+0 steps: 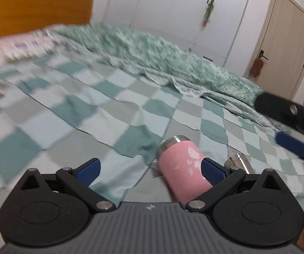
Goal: Flip cup upright
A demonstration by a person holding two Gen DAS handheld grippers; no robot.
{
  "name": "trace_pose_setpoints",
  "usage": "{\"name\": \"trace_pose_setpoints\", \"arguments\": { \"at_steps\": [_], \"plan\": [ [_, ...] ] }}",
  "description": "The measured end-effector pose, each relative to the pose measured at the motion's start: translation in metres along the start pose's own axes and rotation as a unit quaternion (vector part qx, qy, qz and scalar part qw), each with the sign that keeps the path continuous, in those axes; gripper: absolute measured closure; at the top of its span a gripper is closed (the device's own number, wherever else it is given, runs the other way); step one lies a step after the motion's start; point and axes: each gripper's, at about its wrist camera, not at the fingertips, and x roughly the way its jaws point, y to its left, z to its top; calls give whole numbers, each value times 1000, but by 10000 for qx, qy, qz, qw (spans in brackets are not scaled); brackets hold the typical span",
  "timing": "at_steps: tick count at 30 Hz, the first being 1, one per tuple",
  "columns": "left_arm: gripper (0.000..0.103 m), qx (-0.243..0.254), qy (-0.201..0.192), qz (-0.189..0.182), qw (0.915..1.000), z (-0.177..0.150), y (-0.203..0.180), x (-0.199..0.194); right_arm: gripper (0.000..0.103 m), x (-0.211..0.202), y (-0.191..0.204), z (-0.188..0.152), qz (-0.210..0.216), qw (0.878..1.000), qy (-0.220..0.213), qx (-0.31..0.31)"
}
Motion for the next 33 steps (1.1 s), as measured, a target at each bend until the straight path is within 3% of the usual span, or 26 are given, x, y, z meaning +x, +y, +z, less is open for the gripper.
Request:
{"name": "trace_pose_setpoints", "arguments": {
  "at_steps": [4,7,10,12,16,19,25,29,33],
  "plan": [
    [0,18,412,-67,9991,4,-6,55,0,34,-24,-8,-51,9992,48,390],
    [0,-7,604,-281,9978,4,-19,80,0,33,-26,1,-206,9996,-97,-158],
    [0,-109,940,-398,9947,4,-33,103,0,44,-32,11,-516,9955,240,-752],
    [0,-71,1066,-424,9934,1,-42,114,0,57,-47,18,-438,9941,617,-773],
    [11,-251,1295,-231,9910,-2,-48,137,0,74,-64,23,-354,9905,1070,-785],
    [14,-311,1212,-304,9917,-3,-46,143,0,87,-73,27,-9,9882,1421,-568],
    [15,194,782,-473,9956,-16,-56,119,0,108,-83,16,443,9697,2400,-140],
    [16,601,525,-660,9946,-18,-64,100,0,115,-95,6,756,9591,2694,423],
    [17,1064,323,-849,9902,-23,-75,85,2,120,-109,-2,1336,9346,3033,1290]
  ]
}}
